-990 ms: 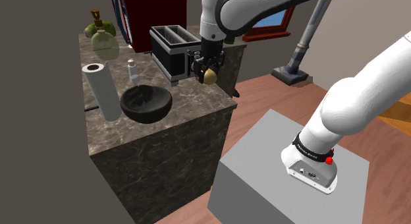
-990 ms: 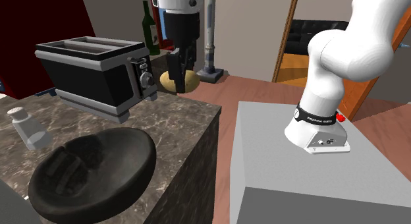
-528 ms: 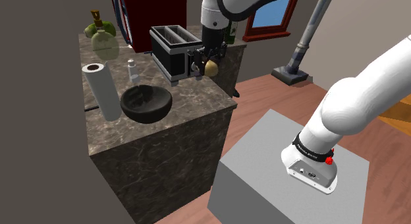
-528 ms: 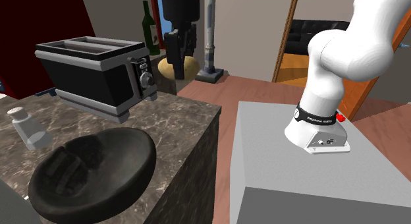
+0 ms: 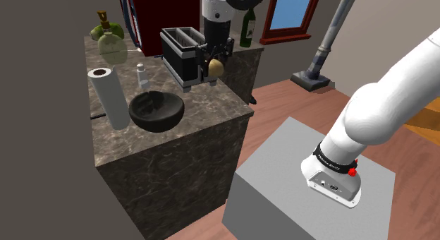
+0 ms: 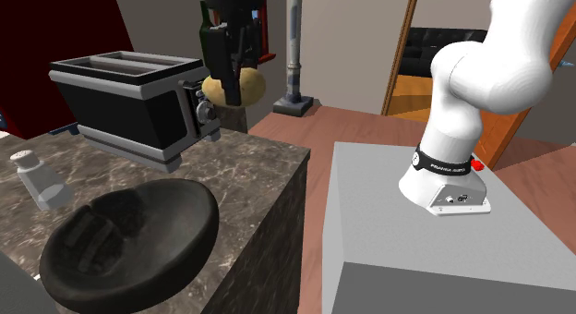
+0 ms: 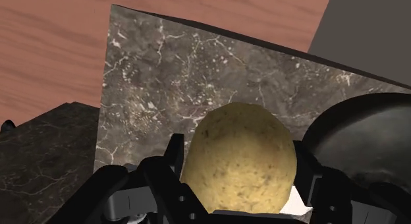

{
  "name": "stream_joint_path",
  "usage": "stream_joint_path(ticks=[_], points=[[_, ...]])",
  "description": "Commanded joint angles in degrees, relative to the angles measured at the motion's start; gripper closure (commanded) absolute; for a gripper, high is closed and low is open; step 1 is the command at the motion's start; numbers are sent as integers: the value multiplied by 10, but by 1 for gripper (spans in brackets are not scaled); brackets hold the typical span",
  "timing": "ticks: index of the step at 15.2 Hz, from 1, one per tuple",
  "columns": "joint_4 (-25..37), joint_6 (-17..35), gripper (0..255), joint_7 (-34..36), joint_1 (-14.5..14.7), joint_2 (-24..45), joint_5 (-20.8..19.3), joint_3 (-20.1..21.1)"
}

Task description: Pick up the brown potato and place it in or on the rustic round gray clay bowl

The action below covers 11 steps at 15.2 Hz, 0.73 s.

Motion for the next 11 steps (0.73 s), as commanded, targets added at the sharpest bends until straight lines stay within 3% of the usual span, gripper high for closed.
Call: stream_joint_path(ticks=[1,11], points=[[31,0,255,26,5,33,-8,16],[253,-45,255,169,59,232,-92,80]])
